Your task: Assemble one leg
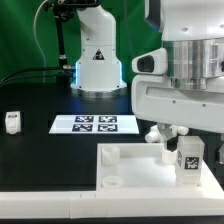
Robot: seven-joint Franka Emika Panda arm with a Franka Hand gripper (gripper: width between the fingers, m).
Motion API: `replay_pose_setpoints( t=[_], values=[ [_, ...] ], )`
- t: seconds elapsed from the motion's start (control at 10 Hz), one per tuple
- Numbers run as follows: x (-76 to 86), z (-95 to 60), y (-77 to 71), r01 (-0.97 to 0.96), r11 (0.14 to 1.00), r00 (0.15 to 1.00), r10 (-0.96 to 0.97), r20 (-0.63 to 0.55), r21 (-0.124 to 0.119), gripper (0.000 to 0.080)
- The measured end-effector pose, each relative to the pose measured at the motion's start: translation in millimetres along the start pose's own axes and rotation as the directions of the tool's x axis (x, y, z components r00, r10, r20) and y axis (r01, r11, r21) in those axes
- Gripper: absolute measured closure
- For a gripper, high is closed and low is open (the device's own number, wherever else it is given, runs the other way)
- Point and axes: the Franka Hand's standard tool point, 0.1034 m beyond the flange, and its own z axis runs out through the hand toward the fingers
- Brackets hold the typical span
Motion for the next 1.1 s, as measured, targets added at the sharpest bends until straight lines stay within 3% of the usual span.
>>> replay_pose_setpoints(
  t=[0.2, 0.4, 0.5, 0.6, 0.7, 0.9, 1.1],
  values=[
    [0.2, 0.3, 0.4, 0.092, 0.996, 0.996, -0.092, 0.0, 0.0, 0.0151],
    [6.0, 0.7, 6.9, 0.441, 0.897, 0.898, -0.441, 0.012, -0.02, 0.0151],
    [5.6, 0.7, 6.3, 0.365, 0.931, 0.931, -0.365, 0.01, -0.016, 0.0151],
    [5.6, 0.9, 6.5, 0.358, 0.933, 0.934, -0.358, 0.01, -0.017, 0.0274],
    [5.9, 0.9, 6.8, 0.352, 0.936, 0.936, -0.351, 0.01, -0.017, 0.0274],
    [5.4, 0.9, 6.4, 0.205, 0.979, 0.979, -0.205, 0.007, -0.018, 0.0516],
    [4.6, 1.3, 6.4, 0.026, 0.999, 1.0, -0.026, 0.004, -0.02, 0.0515]
  ],
)
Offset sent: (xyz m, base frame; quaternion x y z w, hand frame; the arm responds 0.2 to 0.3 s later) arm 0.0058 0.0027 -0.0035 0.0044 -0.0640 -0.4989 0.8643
